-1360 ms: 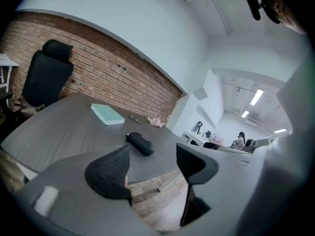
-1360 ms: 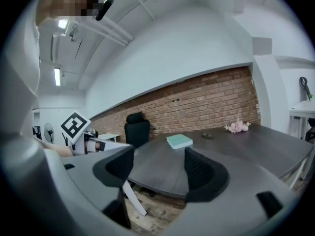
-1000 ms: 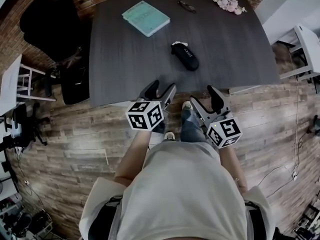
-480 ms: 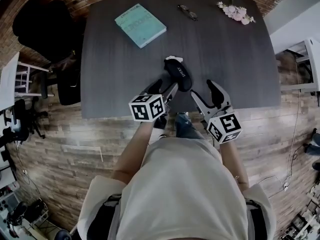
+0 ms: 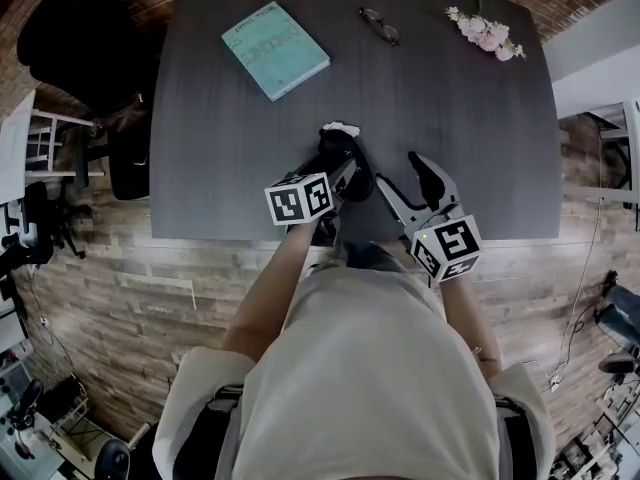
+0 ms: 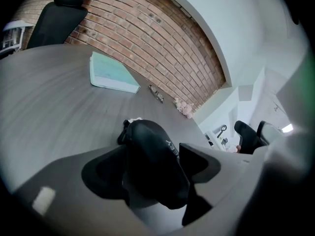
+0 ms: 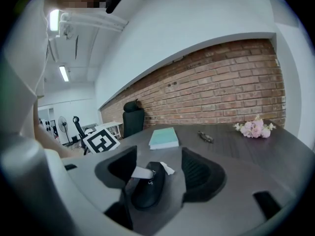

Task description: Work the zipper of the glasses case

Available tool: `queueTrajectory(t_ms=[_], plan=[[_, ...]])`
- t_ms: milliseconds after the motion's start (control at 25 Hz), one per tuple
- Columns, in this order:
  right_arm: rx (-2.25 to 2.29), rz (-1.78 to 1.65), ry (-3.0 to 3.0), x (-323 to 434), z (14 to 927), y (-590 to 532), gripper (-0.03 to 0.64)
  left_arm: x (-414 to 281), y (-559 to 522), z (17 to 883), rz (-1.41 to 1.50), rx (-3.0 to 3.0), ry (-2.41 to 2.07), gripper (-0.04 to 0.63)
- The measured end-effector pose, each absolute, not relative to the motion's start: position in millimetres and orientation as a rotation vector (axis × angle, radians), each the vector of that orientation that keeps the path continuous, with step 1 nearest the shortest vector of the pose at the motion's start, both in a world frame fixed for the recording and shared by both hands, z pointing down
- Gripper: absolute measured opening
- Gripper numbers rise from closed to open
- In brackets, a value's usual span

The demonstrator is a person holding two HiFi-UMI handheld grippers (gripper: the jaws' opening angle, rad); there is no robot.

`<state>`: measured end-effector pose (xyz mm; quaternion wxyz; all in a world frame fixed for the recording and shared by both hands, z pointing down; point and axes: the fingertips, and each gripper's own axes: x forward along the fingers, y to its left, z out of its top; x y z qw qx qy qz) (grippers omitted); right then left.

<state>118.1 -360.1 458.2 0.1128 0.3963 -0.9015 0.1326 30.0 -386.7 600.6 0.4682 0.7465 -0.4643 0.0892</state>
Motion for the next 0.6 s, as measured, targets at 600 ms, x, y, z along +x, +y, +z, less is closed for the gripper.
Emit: queueTrajectory(t_ms=[600], plan=[[1.119,0.419,-2.653,133.8,471.6,-382.2,0.264,91.6,-397.8,623.3,0.380,1.746,-1.098,0.356]])
